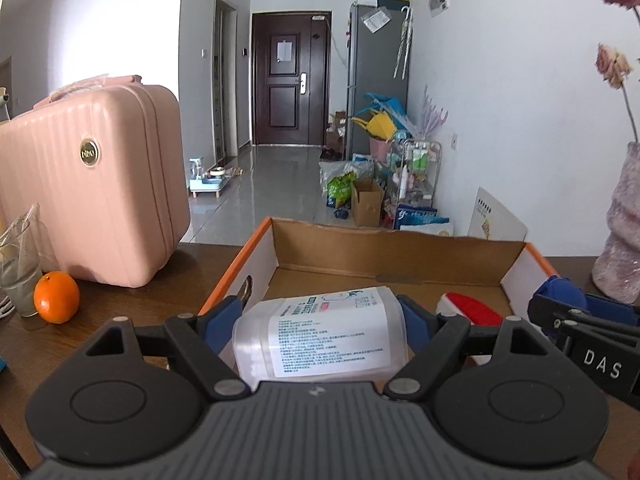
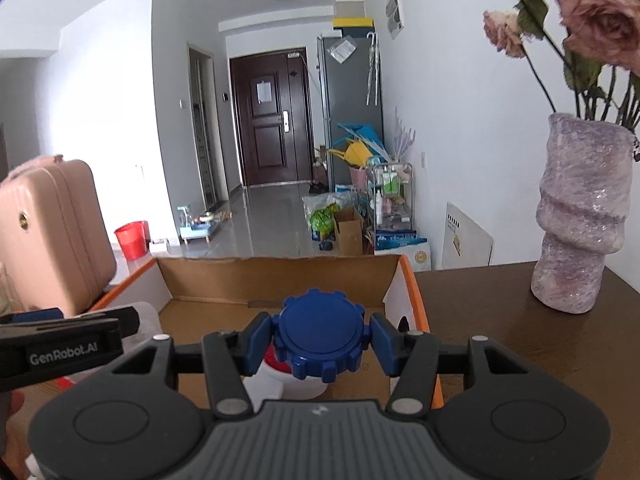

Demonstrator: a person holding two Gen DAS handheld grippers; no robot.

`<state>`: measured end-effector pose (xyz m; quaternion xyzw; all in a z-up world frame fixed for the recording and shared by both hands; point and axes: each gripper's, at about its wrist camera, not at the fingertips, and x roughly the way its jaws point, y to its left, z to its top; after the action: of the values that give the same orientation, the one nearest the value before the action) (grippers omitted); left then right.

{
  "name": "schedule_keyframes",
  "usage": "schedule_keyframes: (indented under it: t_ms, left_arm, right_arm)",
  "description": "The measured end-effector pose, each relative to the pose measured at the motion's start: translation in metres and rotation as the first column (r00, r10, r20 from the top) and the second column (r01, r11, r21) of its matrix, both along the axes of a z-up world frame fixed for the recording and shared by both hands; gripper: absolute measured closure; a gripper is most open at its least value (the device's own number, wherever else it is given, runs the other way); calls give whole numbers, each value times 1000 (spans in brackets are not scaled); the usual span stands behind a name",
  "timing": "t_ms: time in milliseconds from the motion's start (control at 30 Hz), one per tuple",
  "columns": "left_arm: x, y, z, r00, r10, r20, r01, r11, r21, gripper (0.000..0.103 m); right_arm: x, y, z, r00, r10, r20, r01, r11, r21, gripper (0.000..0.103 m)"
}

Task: Organize rigid objects
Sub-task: 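Lower both grippers into the box and open them to release cap and bottle, then withdraw both grippers from the box back over the table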

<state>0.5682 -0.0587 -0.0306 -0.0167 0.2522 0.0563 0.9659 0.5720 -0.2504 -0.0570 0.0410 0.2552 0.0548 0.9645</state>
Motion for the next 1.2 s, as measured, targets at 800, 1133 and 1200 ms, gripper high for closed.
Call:
schedule_keyframes:
  t_ms: [800, 1133, 1200]
  left_arm:
    - [13, 15, -9, 998, 33, -52, -32, 999, 6, 2]
    - [13, 24, -8, 997, 54, -53, -54, 999, -5, 0]
    - [12, 24, -7, 998, 47, -51, -48, 999, -10, 0]
  right_arm:
    - [14, -11, -12, 998, -17, -60, 19, 999, 42, 17]
    - [10, -10, -9, 999, -11, -42, 13, 999, 42, 0]
    - [10, -9, -8, 999, -12, -38, 13, 999, 41, 0]
